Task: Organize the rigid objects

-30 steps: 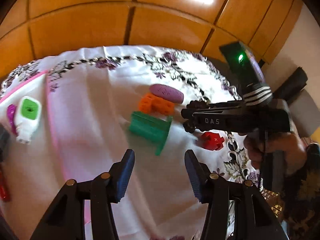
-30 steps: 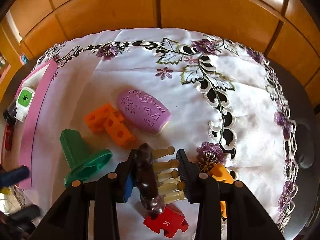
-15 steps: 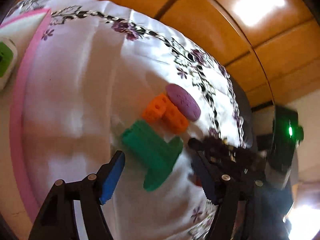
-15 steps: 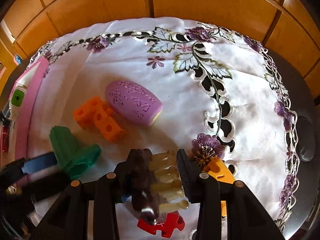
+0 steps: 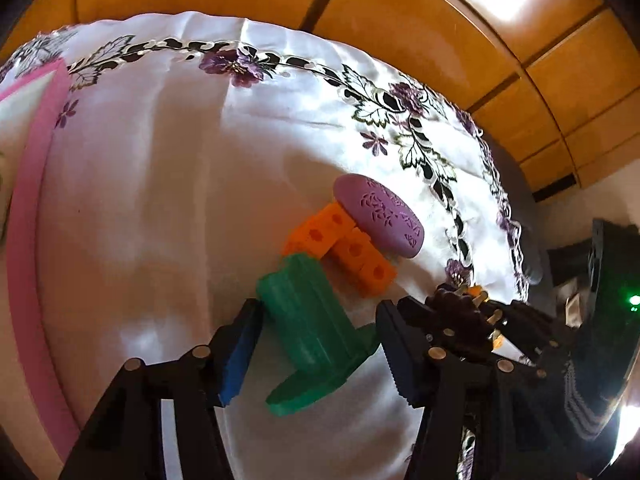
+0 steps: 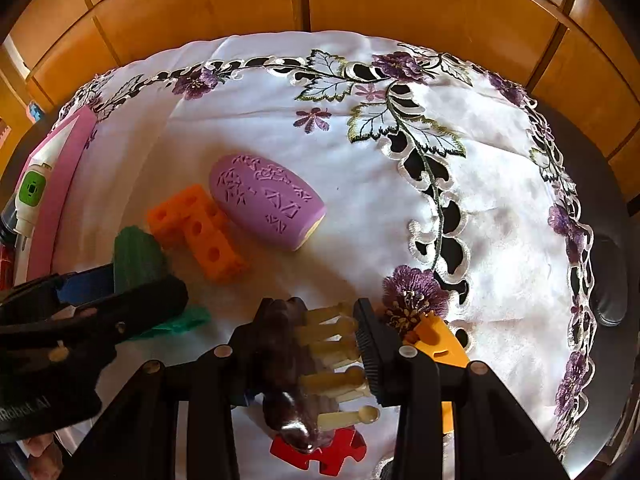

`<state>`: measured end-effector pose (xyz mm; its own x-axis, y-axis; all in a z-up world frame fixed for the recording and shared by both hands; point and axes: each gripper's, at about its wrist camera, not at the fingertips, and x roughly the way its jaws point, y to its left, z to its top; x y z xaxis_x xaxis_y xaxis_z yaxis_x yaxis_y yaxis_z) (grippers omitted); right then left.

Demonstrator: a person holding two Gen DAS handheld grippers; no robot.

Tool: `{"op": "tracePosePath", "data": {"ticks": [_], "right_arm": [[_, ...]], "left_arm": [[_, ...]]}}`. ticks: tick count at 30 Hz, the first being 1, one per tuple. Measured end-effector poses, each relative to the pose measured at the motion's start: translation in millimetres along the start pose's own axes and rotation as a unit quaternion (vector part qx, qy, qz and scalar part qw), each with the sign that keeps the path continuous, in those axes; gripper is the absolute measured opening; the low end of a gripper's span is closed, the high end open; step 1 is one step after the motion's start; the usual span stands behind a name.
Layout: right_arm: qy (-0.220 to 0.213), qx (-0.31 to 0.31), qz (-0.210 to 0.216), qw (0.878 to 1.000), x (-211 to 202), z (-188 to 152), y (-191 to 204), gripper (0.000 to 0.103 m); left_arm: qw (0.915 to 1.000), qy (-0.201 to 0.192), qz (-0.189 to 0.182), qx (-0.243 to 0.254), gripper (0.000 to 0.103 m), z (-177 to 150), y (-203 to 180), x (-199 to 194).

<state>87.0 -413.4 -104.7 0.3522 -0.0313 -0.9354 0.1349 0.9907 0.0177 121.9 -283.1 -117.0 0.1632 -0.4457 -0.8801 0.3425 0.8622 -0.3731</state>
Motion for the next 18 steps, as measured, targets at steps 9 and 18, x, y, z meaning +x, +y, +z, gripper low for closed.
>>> {"op": "tracePosePath", "data": {"ticks": [9,18], "right_arm": [[-0.001,-0.006,-0.003,1.000,1,0,1,0.040],[-0.002,0.001,0.005,1.000,4,-1,-4,0.040]], "left_arm": [[0.9967,-0.008,0.040,0.071,0.030,-4,-2,-4],[0.9880,-0.080,0.048,0.123,0.030,-28,-2,-42]]}}
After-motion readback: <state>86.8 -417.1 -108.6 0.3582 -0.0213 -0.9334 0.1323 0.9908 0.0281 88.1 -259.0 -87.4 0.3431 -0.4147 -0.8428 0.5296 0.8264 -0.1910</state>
